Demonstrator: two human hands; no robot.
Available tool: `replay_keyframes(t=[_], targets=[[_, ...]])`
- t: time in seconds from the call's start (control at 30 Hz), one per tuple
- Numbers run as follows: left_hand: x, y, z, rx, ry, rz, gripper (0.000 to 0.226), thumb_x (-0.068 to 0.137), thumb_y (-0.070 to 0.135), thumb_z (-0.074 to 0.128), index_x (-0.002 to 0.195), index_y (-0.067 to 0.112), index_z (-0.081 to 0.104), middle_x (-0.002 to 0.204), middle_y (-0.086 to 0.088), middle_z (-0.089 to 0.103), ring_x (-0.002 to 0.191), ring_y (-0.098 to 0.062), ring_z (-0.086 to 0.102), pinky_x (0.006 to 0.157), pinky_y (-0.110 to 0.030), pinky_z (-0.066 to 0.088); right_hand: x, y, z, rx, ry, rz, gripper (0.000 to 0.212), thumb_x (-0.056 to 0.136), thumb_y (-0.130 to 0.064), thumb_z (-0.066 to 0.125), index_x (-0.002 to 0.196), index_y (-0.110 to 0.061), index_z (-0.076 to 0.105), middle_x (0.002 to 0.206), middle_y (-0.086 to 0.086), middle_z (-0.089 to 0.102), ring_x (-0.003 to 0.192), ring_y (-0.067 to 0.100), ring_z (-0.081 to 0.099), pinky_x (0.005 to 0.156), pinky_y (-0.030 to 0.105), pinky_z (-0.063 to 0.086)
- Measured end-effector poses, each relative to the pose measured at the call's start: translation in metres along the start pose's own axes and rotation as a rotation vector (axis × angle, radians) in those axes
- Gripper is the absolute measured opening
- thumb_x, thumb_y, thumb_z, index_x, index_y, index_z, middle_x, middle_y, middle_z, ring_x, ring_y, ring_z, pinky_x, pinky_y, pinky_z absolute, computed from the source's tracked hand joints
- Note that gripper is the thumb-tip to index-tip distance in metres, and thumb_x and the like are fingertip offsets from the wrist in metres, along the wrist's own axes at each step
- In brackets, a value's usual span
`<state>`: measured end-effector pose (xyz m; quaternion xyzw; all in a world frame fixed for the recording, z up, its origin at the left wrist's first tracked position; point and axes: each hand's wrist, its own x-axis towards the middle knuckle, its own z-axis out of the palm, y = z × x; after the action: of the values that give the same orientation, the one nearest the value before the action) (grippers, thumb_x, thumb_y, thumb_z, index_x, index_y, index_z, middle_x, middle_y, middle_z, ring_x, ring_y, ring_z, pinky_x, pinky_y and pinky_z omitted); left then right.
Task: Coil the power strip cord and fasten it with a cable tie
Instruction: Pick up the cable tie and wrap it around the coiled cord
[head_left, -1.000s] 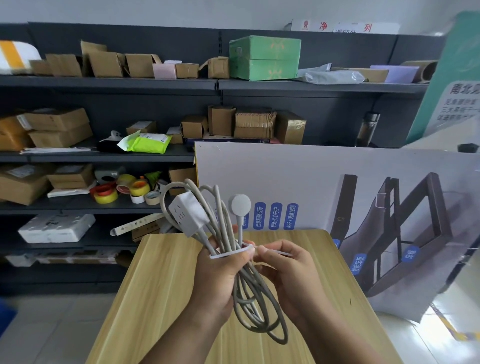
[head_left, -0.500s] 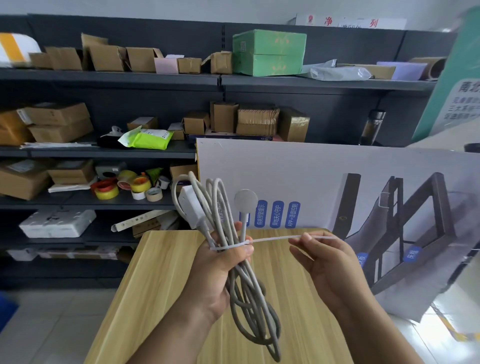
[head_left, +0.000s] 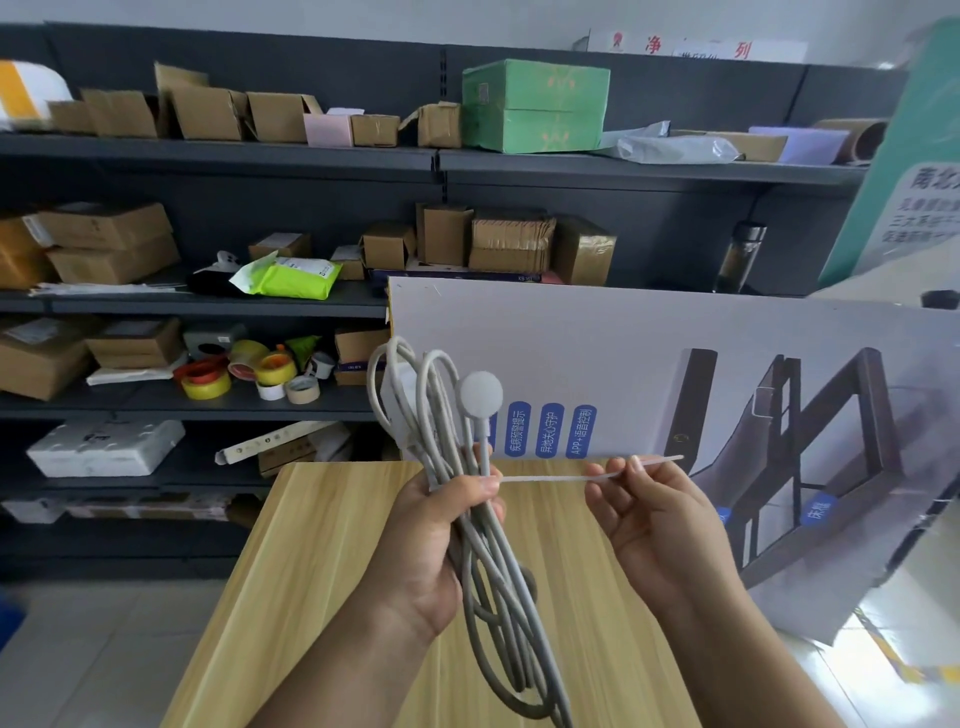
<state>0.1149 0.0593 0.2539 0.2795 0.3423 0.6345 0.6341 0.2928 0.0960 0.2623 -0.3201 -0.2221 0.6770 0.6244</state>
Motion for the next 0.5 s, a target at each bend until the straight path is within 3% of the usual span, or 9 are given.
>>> replay_keyframes(t=[0.07,0.33,0.5], targets=[[0.001,0.001,-0.002,-0.015,0.009,-0.011,0.011,0.069,0.006,0.067,0.078,0.012,0.071,0.065,-0.007,0.057,0.055,-0.016,0.057,0.056,-0.029,0.05,-0.001,-0.002,-0.001,-0.035,0.008,-0.039,0.027,0.1,-0.001,0.039,0.076,-0.004,0.051,0.062,0.006,0.062,0.058,0.017,0.069,0.053,0.025,0.059],[0.0,0.003,-0.005,0.112,-0.026,0.001,0.013,0.07,0.003,0.066,0.083,0.004,0.068,0.064,-0.012,0.057,0.059,-0.022,0.057,0.057,-0.03,0.051,0.009,-0.014,-0.006,-0.148,0.064,-0.182,0.026,0.1,0.0,0.041,0.076,-0.008,0.048,0.064,0.005,0.06,0.052,0.015,0.065,0.049,0.022,0.054],[0.011,0.003,-0.005,0.097,0.013,-0.071,0.011,0.085,0.0,0.061,0.091,0.004,0.068,0.068,-0.011,0.059,0.063,-0.022,0.059,0.063,-0.033,0.051,0.017,-0.011,-0.01,-0.117,0.063,-0.149,0.025,0.1,-0.001,0.041,0.077,-0.008,0.048,0.072,0.008,0.058,0.057,0.016,0.068,0.049,0.02,0.052]])
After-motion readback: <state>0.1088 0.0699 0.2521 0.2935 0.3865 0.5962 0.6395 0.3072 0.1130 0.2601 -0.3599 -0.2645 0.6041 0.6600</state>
